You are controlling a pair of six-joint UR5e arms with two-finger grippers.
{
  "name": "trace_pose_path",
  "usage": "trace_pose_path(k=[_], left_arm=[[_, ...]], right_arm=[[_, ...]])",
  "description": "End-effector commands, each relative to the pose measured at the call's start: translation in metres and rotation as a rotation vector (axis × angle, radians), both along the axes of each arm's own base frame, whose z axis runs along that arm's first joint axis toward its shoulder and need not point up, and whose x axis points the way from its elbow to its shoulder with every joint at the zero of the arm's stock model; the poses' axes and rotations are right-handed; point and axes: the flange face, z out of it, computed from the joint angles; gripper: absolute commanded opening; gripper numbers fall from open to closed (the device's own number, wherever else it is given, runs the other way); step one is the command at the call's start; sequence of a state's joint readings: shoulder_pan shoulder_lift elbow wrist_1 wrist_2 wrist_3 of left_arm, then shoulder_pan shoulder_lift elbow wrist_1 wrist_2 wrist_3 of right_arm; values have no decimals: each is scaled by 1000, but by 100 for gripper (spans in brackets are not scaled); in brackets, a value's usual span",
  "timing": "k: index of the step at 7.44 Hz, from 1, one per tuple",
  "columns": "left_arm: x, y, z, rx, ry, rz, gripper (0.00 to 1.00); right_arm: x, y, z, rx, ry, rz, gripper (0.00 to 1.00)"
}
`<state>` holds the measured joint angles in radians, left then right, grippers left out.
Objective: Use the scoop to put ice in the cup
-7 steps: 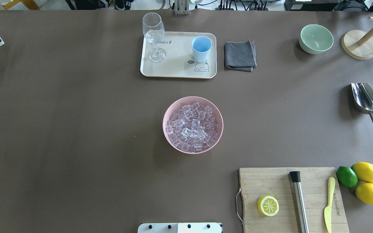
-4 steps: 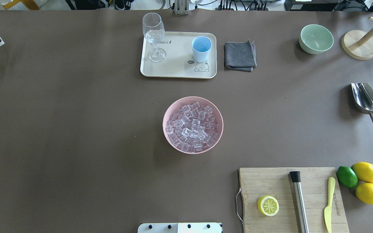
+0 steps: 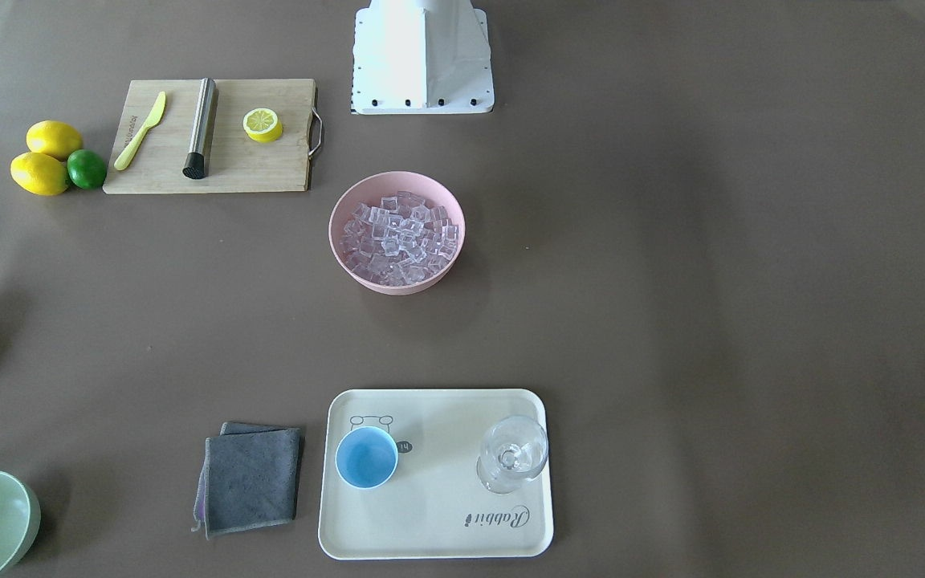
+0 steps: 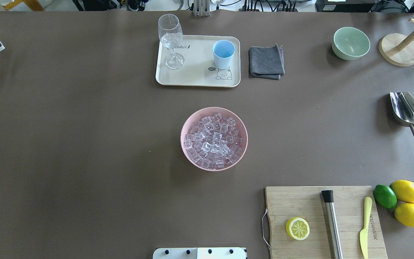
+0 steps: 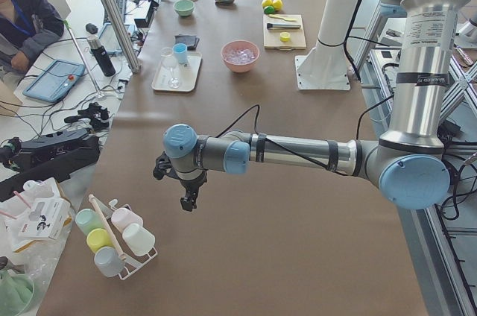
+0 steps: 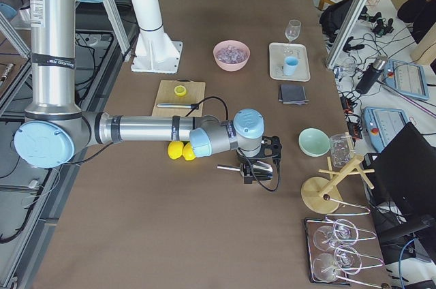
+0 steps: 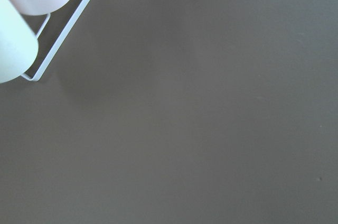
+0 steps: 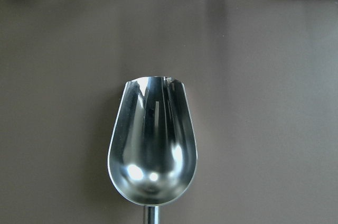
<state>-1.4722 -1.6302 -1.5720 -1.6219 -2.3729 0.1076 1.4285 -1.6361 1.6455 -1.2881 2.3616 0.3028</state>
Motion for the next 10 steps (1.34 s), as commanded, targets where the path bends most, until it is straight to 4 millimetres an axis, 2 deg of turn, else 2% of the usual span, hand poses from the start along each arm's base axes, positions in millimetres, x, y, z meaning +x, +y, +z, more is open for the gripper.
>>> trace_pose_path(k=[1,2,3,4,5,7,10], left_arm=[[61,-17,-53,114,19,101,98],[83,-31,-80,163,26,135,98],[106,-36,-101,200,40,171,98],[143,-31,-124,246,59,235,98],[170,-29,-152,282,77,266,98],[225,-30,-205,212,111,214,98],[250,-26,-224,294,145,258,98]], right_arm=[[-64,31,14,-35,-5,74,100],[-71,45,26,-51,12,64,100],[-75,54,35,-65,28,52,100],[-84,54,34,-63,28,33,100],[-90,53,36,-67,31,20,100],[-104,49,43,-72,40,-5,100],[-127,35,54,-87,49,-37,97]])
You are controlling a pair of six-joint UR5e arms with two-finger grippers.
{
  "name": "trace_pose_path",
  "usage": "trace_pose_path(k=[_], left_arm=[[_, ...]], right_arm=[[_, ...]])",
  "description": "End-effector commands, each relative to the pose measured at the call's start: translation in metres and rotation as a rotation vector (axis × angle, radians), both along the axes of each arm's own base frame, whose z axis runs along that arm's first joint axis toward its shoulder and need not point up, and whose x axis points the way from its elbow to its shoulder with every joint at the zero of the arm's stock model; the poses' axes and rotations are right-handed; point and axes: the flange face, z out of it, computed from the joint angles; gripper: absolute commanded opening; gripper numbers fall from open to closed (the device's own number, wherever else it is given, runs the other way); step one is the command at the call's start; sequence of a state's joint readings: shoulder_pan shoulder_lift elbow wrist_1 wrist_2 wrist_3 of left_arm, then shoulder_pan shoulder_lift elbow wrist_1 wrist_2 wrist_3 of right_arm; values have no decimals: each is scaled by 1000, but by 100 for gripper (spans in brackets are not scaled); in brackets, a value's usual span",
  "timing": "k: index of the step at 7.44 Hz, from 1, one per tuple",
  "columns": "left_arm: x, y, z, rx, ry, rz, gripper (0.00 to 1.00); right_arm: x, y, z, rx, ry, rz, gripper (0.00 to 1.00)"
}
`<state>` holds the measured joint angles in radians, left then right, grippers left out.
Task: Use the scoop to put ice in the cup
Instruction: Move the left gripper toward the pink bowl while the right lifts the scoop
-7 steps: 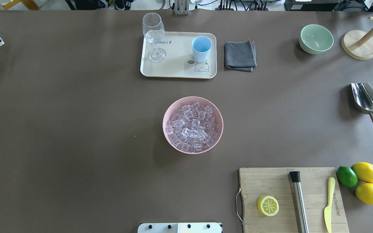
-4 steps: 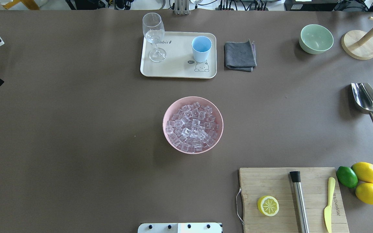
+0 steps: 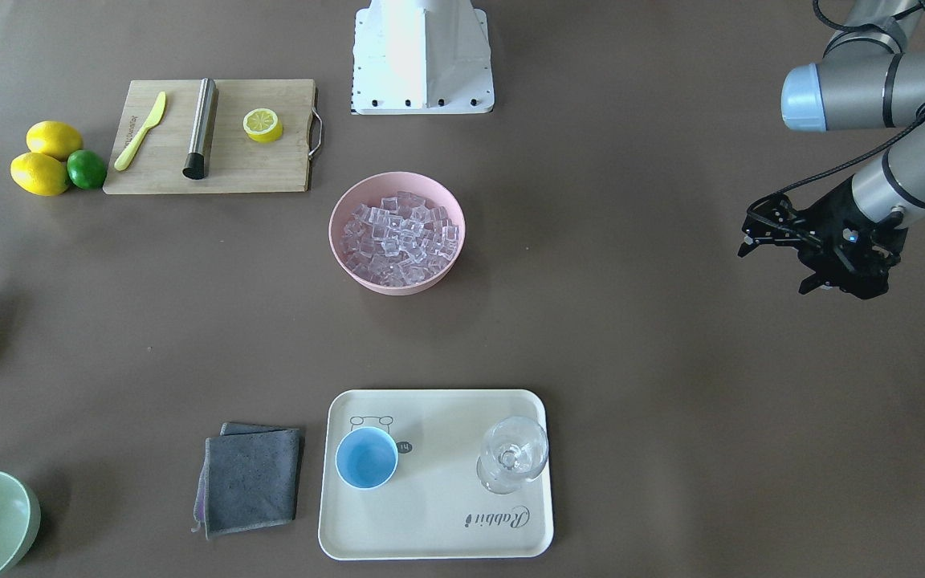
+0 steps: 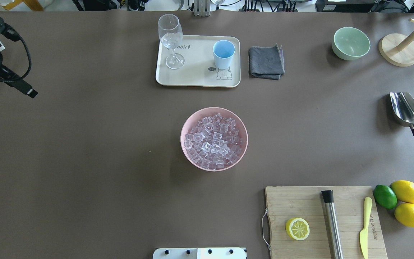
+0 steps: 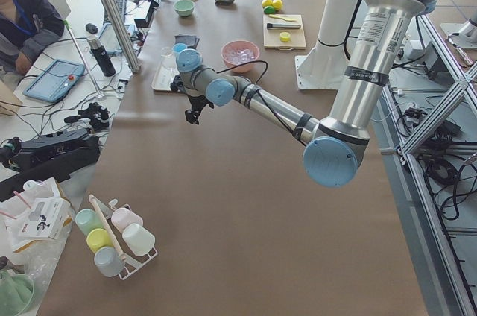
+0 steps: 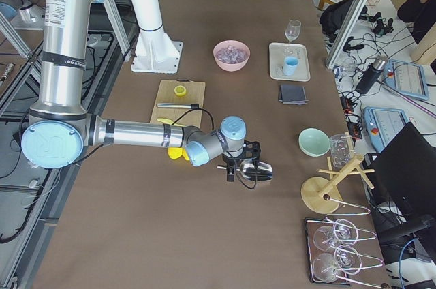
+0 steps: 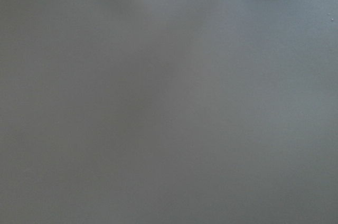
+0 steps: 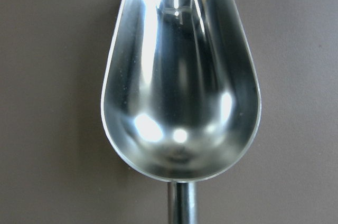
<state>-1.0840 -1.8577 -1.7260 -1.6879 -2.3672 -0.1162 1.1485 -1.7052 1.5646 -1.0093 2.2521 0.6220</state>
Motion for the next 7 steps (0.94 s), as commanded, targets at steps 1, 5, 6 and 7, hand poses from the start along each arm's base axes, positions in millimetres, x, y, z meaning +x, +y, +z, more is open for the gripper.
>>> trace_pose_path(k=[1,5,6,7], left_arm=[[23,5,-17,41,29,35,98],[83,30,-51,202,132,136,98],[95,38,-65,243,163,163,98],[118,49,-82,281,195,203,98]], right_arm=[[-14,-6,9,-13,6,-22,77],[-12,-1,20,-46,12,-11,0],[-15,-4,10,-32,-6,-24,0],[-14,-5,-16,0,-24,-24,0]])
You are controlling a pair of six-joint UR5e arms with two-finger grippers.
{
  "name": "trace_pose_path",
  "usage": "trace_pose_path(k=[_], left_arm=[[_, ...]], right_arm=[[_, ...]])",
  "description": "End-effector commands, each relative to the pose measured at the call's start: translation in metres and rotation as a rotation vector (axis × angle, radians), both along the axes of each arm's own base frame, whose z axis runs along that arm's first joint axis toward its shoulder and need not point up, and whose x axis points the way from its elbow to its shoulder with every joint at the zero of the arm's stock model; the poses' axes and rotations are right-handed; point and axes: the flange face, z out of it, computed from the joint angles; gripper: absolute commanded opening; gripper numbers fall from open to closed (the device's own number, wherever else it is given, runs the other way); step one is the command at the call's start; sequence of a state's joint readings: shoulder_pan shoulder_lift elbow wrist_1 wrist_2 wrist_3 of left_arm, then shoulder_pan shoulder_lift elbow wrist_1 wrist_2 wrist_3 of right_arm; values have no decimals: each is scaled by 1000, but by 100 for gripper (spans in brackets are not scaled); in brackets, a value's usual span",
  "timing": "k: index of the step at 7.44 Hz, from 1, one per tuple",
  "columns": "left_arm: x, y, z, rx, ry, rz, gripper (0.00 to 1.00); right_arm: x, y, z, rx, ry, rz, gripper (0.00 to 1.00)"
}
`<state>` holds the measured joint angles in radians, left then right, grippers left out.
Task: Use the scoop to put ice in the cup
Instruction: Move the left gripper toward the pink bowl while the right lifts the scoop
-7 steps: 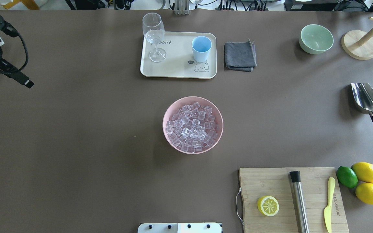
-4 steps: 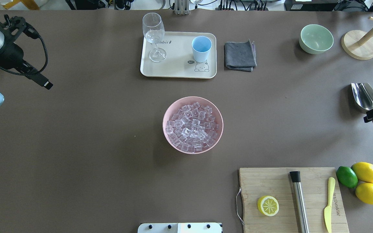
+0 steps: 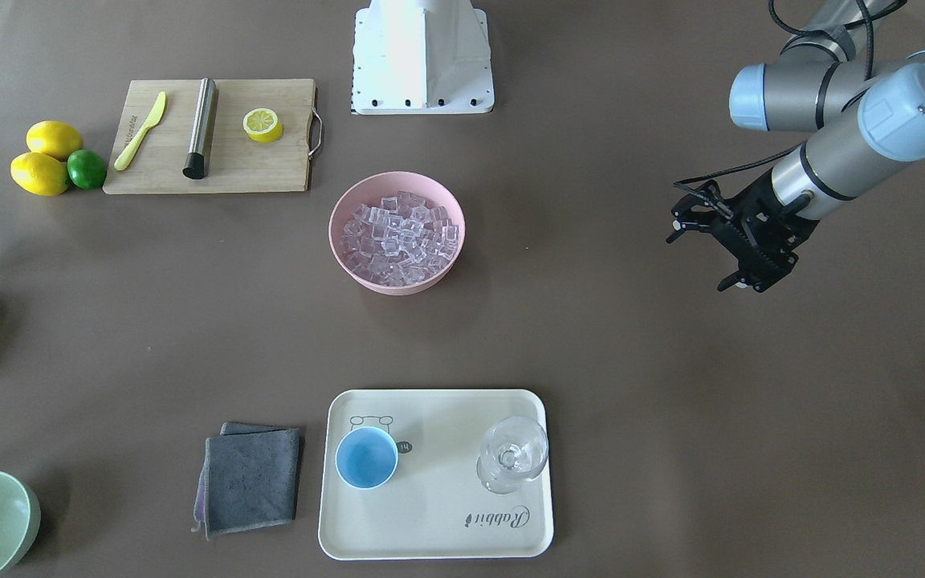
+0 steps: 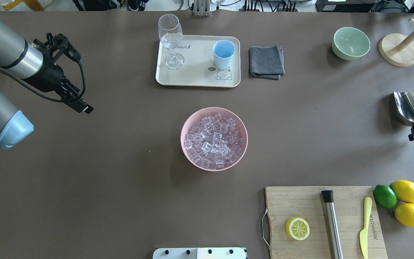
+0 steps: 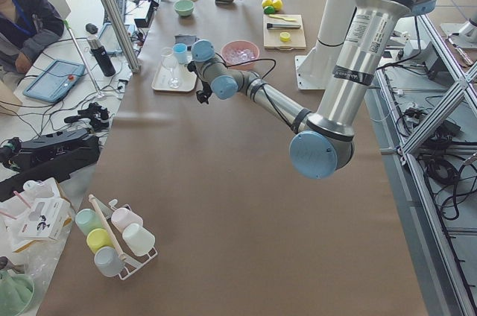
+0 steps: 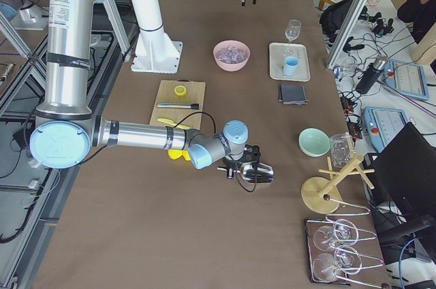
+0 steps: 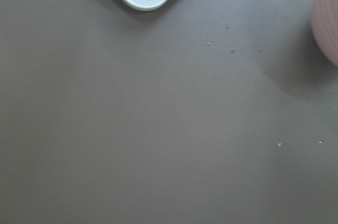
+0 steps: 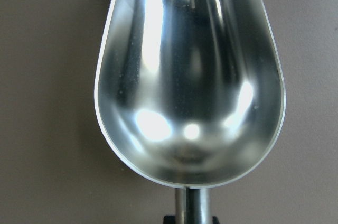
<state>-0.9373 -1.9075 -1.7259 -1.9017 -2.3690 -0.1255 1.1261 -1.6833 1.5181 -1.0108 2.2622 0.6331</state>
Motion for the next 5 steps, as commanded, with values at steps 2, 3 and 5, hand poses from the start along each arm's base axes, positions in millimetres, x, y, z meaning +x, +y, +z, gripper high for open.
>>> trace_pose_path(k=[2,3,5], left_arm=[[86,49,-40,135,112,157,98],[109,57,-42,202,166,178,98],[143,62,-41,354,245,140,98]], right_arm=[[-6,-18,-102,79,-24,-24,0],[-7,-24,-137,150,-16,-75,0],[-2,-29,-193,373,10,-196,0]])
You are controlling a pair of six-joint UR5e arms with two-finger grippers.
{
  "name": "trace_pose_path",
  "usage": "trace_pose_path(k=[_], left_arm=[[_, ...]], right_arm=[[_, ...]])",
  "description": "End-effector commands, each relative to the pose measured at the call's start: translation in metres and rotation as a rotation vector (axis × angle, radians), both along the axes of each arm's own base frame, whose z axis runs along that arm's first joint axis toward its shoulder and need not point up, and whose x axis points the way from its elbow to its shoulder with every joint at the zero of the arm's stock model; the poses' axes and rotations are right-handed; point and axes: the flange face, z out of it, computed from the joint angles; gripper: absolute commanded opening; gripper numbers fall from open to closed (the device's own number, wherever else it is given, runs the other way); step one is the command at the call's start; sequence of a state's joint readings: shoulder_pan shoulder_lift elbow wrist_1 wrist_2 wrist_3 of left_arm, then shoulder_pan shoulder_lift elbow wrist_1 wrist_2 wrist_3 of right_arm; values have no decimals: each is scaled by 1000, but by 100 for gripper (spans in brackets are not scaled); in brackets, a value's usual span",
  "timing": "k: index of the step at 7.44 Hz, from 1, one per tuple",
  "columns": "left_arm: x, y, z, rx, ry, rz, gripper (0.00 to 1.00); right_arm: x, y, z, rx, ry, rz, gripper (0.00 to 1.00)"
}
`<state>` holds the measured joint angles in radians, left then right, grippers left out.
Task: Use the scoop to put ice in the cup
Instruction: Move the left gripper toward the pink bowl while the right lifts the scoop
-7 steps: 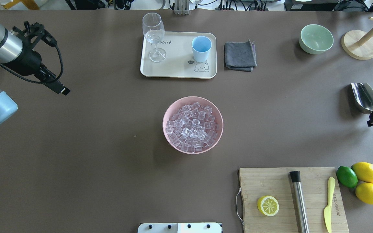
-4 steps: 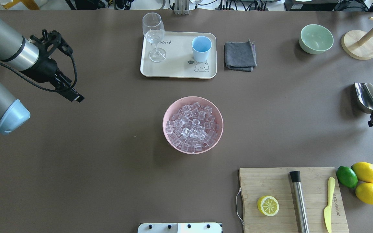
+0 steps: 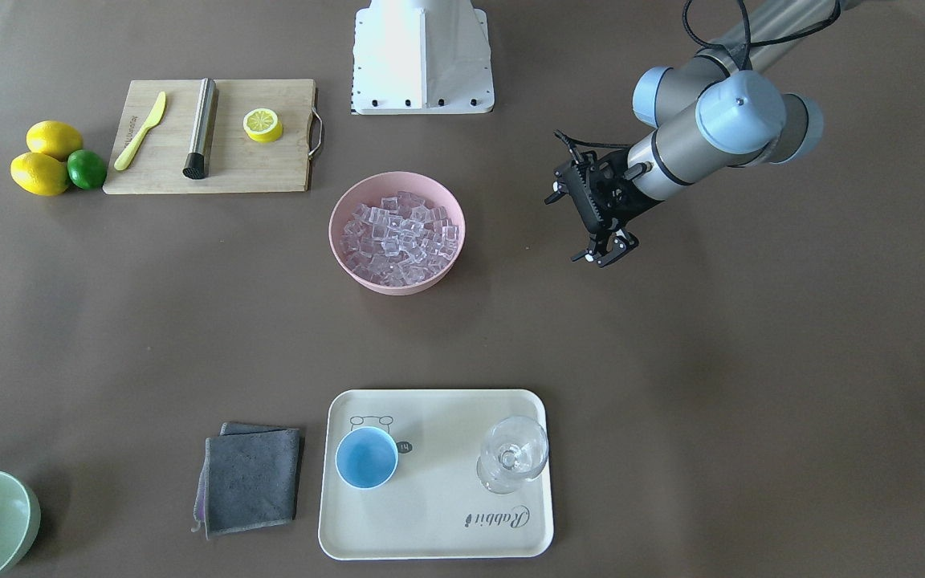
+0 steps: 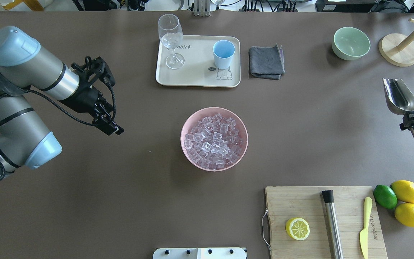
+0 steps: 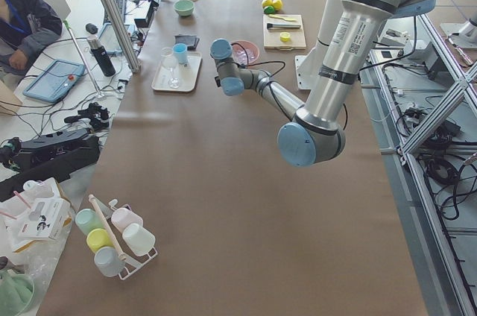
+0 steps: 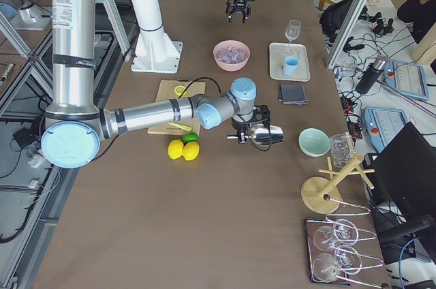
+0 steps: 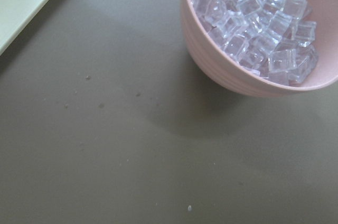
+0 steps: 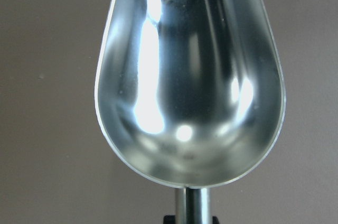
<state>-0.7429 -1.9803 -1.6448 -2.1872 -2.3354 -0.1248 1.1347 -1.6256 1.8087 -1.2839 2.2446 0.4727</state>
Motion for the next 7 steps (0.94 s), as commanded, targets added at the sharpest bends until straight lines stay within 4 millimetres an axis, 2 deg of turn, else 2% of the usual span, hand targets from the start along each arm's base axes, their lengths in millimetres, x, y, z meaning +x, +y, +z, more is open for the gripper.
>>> trace_pose_path(k=[1,2,3,4,5,6,7], left_arm=[[50,11,-1,191,136,-68,98],[68,20,-2,230,178,-73,98],[78,25,-2,270,223,-90,98],[94,33,1,299,267,-84,98],[107,33,9,332,291,-73,98],[119,37,16,454,280,-46,98],[127,39,15,473,277,-47,98]], right_arm=[[7,-4,-65,292,48,-146,0],[9,-2,-73,404,82,-225,0],[2,2,-78,507,117,-346,0],[-16,11,-95,596,164,-465,0],[-29,17,-123,662,222,-578,0],[-39,20,-165,737,287,-749,0],[-57,27,-210,780,330,-905,0]])
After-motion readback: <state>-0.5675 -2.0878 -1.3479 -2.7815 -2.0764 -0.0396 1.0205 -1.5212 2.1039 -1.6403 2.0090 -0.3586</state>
